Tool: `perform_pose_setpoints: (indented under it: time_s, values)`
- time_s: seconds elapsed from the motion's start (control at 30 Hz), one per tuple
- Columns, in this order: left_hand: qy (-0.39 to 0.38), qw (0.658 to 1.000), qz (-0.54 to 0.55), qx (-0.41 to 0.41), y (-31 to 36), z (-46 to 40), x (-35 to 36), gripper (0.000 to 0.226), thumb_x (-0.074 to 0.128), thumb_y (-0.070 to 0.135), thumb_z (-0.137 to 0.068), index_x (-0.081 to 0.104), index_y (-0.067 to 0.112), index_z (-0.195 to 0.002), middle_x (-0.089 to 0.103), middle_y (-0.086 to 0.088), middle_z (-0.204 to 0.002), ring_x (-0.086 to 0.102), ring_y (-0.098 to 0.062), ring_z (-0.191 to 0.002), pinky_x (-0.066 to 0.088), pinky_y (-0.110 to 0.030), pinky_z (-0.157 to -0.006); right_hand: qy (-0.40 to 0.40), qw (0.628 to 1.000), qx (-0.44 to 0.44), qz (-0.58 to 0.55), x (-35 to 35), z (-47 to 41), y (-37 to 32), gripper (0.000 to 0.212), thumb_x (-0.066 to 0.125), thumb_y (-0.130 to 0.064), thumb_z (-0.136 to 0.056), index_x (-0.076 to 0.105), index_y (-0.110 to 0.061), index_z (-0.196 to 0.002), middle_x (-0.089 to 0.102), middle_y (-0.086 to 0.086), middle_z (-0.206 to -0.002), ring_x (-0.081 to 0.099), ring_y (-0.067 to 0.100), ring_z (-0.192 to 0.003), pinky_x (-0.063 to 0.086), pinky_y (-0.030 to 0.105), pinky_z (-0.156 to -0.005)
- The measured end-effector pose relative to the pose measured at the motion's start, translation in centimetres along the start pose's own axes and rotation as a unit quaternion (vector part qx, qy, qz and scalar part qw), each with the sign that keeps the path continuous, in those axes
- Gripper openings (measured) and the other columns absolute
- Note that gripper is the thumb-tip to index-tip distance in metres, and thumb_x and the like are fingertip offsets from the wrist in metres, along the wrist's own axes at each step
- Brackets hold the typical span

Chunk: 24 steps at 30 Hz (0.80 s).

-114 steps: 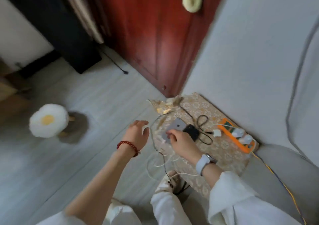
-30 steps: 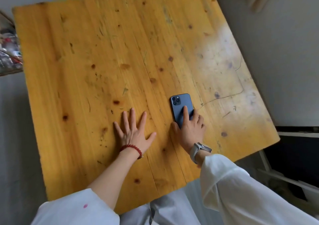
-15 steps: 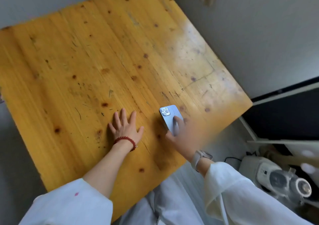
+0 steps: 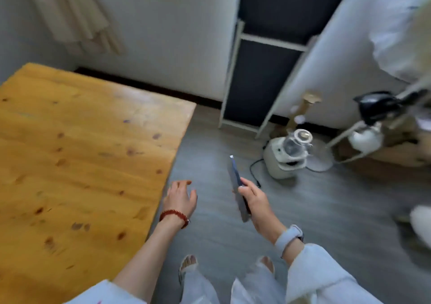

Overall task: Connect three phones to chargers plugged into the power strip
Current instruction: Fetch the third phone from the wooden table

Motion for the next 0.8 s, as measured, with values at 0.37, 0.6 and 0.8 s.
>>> perform_pose_setpoints:
  time_s: [0.37,0.6,0.8]
  values:
    - [-0.147,0.942,-0.082,0.289,37.1,8.7,24.8,0.036,0.048,0.019,-0.089,0.049,0.008,-0.123,0.047,-0.014,-0.130,0.048,-0.028,-0.118,0.039,-0.034,-0.099,0.165,0.963,-0.060,-0.203,-38.6,8.7,2.7,0.027,0.049,-0.002,-0.089,0.049,-0.013,-0.114,0.059,0.013,-0.091,0.060,0.025,-0.076,0.053,0.038,-0.067]
    - [-0.260,0.833,-0.173,0.457,52.7,20.6,41.1,0.034,0.045,0.023,-0.091,0.049,0.013,-0.123,0.047,-0.010,-0.130,0.051,-0.025,-0.113,0.042,-0.032,-0.092,0.415,0.908,0.051,0.012,-58.6,17.7,11.8,0.049,0.040,-0.006,-0.091,0.030,-0.018,-0.137,0.058,0.013,-0.116,0.058,0.028,-0.097,0.039,0.023,-0.076]
    - [-0.355,0.718,-0.244,0.547,62.1,29.9,55.3,0.033,0.044,0.023,-0.091,0.051,0.013,-0.122,0.051,-0.011,-0.129,0.049,-0.028,-0.116,0.044,-0.036,-0.094,0.581,0.807,0.099,0.036,-70.8,25.8,16.6,0.054,0.045,0.005,-0.075,0.051,-0.015,-0.124,0.064,0.013,-0.112,0.059,0.035,-0.098,0.047,0.030,-0.077]
Point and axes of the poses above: each hand's wrist, its own z-axis away from the middle knuckle, its own x-axis out of the palm, y = z × x, the point moved 4 cm from there along -z, towards the middle knuckle
